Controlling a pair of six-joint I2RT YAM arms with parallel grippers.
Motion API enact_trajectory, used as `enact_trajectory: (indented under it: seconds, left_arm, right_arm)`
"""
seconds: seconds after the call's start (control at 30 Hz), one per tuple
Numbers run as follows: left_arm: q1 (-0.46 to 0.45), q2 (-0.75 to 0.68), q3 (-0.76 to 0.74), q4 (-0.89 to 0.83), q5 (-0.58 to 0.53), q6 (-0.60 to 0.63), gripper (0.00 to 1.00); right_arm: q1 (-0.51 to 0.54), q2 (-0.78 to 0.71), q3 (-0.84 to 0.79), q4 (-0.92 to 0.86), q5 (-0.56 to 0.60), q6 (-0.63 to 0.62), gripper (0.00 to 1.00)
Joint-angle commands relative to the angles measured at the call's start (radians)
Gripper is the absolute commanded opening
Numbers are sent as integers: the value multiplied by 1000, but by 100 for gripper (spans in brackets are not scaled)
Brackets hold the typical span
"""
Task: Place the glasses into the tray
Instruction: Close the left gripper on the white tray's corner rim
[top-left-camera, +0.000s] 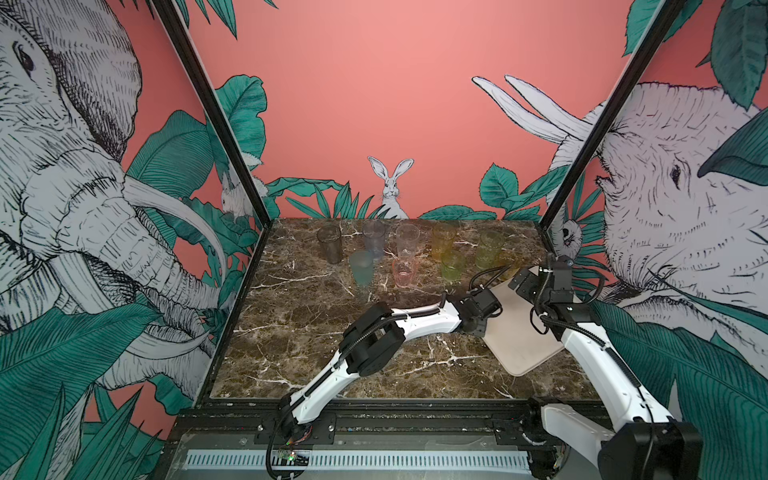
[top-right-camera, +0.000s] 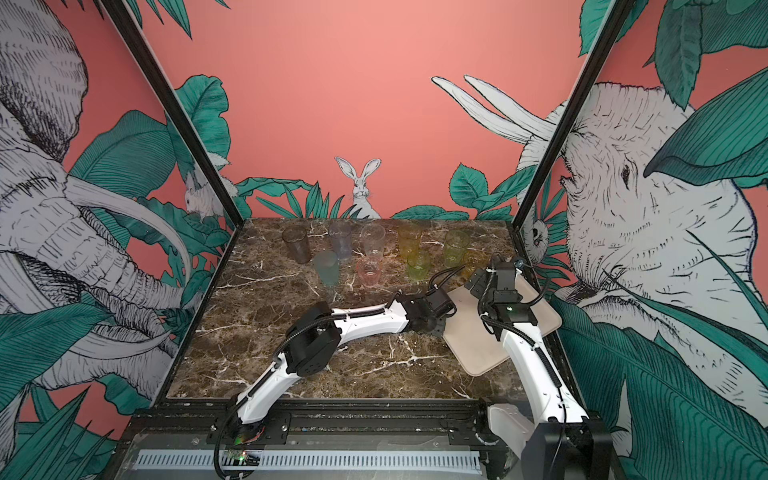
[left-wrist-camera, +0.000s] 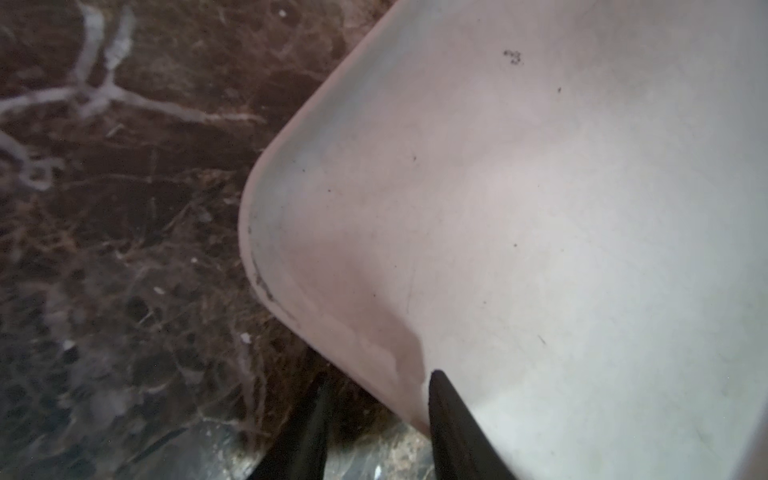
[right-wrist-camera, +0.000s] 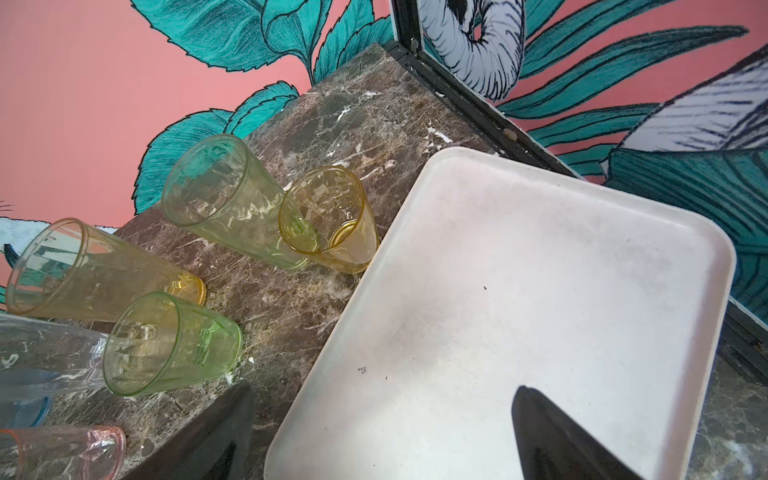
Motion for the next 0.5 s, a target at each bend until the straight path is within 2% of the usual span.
enact_trajectory:
  seconds: [0.0,0.47]
  left_arm:
    - [25,-57,-67,-70,-23,-24,38]
    - [87,-192,-288,-33,-43,-44,25]
  right_arm:
    - [0,-2,-4,25,-7,0,99]
    - [0,-3,-4,30,-24,-4,99]
